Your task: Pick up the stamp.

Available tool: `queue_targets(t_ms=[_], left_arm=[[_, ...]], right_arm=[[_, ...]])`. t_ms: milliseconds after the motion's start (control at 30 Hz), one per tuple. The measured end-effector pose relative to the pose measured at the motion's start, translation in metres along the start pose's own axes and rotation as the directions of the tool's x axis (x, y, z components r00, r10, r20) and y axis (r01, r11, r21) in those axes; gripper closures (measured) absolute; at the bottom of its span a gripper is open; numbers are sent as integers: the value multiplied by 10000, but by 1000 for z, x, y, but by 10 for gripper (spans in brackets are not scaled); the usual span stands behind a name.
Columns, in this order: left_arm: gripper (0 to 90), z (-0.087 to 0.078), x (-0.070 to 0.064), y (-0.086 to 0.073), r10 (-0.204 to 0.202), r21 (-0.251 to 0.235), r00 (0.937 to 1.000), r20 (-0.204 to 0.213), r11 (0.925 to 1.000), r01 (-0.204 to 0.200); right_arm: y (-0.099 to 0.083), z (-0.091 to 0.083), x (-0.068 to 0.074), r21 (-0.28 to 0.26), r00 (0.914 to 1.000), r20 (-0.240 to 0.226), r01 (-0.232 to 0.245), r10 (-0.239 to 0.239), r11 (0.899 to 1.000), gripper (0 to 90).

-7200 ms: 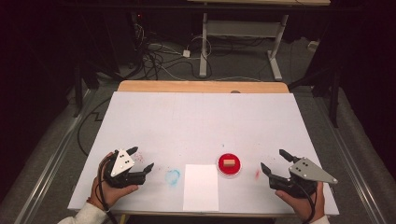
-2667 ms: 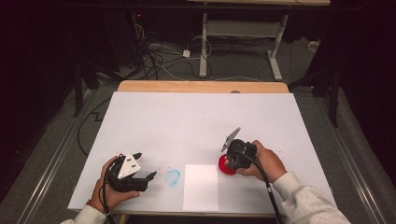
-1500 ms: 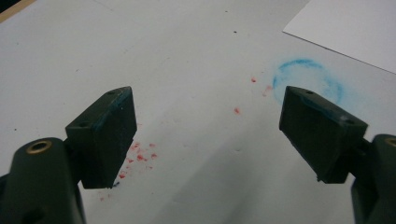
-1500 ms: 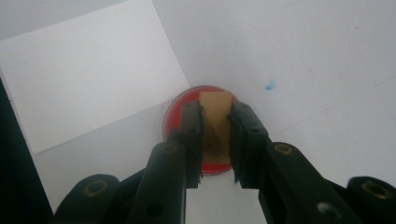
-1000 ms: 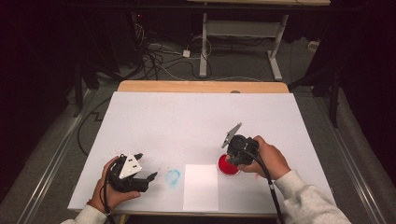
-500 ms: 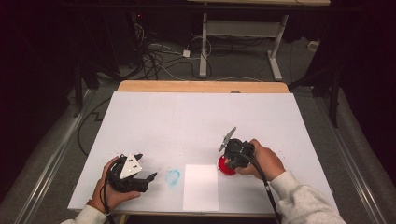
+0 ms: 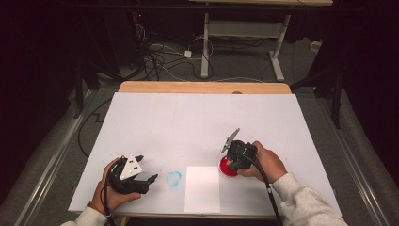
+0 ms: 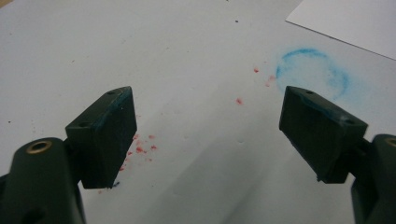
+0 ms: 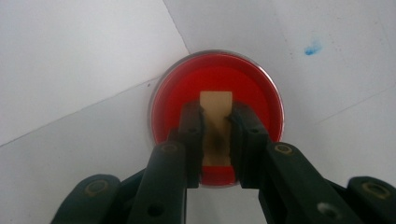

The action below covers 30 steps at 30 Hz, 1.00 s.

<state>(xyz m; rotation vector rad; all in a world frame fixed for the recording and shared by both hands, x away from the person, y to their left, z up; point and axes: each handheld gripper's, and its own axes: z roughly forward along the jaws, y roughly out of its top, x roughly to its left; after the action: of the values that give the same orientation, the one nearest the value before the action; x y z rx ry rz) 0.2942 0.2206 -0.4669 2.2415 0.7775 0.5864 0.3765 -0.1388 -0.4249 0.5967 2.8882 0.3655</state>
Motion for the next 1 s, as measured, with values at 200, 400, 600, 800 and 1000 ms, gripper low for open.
queue_targets(t_ms=[200,400,600,800,1000], left_arm=[[184,0,-1,0,69,23,10000,-16,10000,-69],[184,0,0,-1,48,83,10000,-21,10000,-48],[184,-1,0,-2,11,110,10000,-14,9999,-11],[184,-1,0,-3,-32,119,10000,-1,9999,32],[184,-1,0,-4,-42,160,10000,-21,9999,43]], right_arm=[[-2,0,1,-156,10000,46,-8,9,9999,766],[-6,0,0,-377,10000,37,-3,4,9993,766],[-11,0,2,-746,9999,130,-28,38,9972,765],[-10,0,2,-723,9998,177,52,-39,9974,765],[-12,0,0,-833,10000,66,19,-14,9965,765]])
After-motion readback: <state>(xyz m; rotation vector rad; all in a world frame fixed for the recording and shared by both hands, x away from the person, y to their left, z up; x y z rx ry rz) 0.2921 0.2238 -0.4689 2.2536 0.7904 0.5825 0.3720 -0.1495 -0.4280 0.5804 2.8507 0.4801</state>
